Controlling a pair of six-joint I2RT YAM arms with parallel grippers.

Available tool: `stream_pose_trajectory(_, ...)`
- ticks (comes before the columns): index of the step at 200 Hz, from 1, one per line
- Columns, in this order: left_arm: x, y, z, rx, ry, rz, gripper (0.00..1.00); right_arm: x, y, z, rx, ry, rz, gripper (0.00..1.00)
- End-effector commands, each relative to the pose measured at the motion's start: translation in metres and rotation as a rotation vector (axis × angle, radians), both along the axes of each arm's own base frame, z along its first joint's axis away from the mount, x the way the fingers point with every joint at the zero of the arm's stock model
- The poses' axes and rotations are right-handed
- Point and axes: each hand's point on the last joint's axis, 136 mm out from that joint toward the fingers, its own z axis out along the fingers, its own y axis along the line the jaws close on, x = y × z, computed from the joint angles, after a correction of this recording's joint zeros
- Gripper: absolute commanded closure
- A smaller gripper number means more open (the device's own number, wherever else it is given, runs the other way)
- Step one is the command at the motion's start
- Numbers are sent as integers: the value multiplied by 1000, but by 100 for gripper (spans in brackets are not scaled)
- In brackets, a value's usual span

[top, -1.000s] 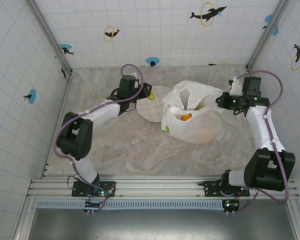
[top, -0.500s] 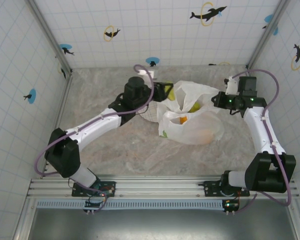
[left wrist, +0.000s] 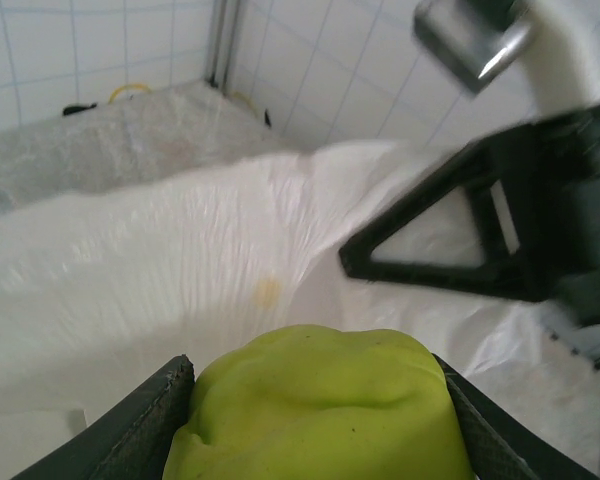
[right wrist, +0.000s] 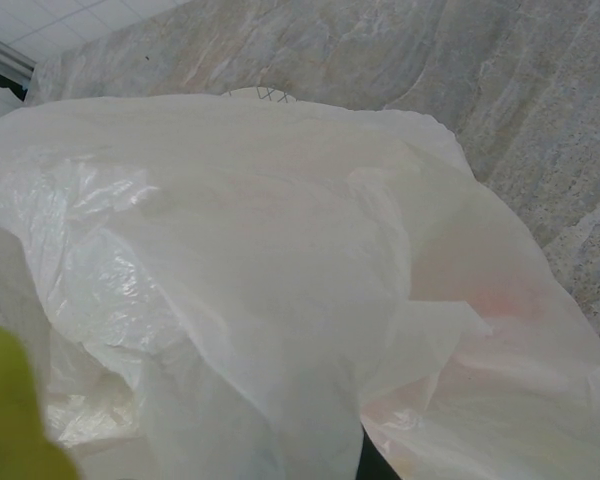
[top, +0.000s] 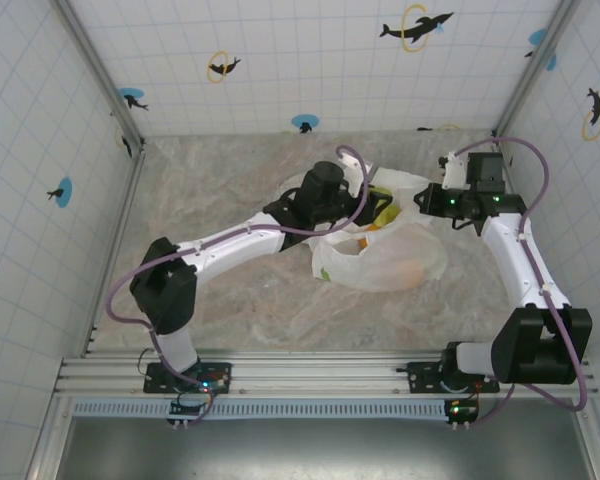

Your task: Place the fruits into the plastic bag

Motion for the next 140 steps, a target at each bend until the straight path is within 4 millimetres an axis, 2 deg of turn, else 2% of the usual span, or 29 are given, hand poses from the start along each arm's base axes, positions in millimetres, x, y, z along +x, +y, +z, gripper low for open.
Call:
stream_pose_trajectory(1,6,0,-21,114,-57,9,48,6,5,42,25,-115,14,100)
stream_pose_trajectory(34,16,4,-47,203,-80,39,48,8,10,64,65,-159,26,100)
stream_pose_trajectory(55,14,-1,-60,219,-81,9,48,9,14,72,104,-174,32,100)
stream_pose_trajectory(109,-12,-33,-74,148,-20,-159,45,9,15,56,131,-143,18,100)
stream_pose_trajectory(140,-20,-43,-87,138,24,-208,44,9,14,48,128,-129,10,100)
